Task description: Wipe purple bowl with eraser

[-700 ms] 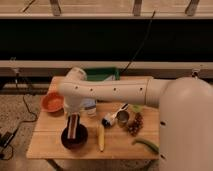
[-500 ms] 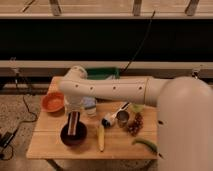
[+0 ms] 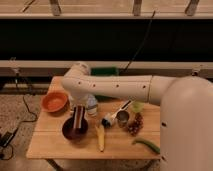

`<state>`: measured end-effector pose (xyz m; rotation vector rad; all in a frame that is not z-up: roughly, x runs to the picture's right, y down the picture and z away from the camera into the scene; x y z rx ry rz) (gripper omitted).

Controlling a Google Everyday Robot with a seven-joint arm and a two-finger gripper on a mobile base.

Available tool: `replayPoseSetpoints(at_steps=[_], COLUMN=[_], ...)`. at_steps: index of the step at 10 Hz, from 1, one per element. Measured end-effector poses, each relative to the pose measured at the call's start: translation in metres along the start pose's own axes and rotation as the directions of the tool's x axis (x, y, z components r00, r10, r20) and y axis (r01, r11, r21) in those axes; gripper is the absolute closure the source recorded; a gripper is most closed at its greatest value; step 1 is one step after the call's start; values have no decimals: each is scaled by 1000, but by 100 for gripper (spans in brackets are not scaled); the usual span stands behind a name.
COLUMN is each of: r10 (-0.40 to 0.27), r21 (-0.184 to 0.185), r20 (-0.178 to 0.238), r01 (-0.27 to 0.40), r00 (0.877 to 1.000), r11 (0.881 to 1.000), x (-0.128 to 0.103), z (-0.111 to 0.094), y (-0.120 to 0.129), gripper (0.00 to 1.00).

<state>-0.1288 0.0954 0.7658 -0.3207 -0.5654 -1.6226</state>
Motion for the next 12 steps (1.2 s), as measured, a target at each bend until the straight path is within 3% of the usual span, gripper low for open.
replayPoseSetpoints(at_steps=[3, 7, 12], r10=[-10, -53, -141], r21=[-43, -45, 65], r20=[23, 108, 176], r01=[11, 59, 132], r00=[1000, 993, 974], r11=[999, 997, 989], x=[-14, -51, -59], z=[-3, 5, 14], y=[22, 24, -19], gripper=[100, 100, 100])
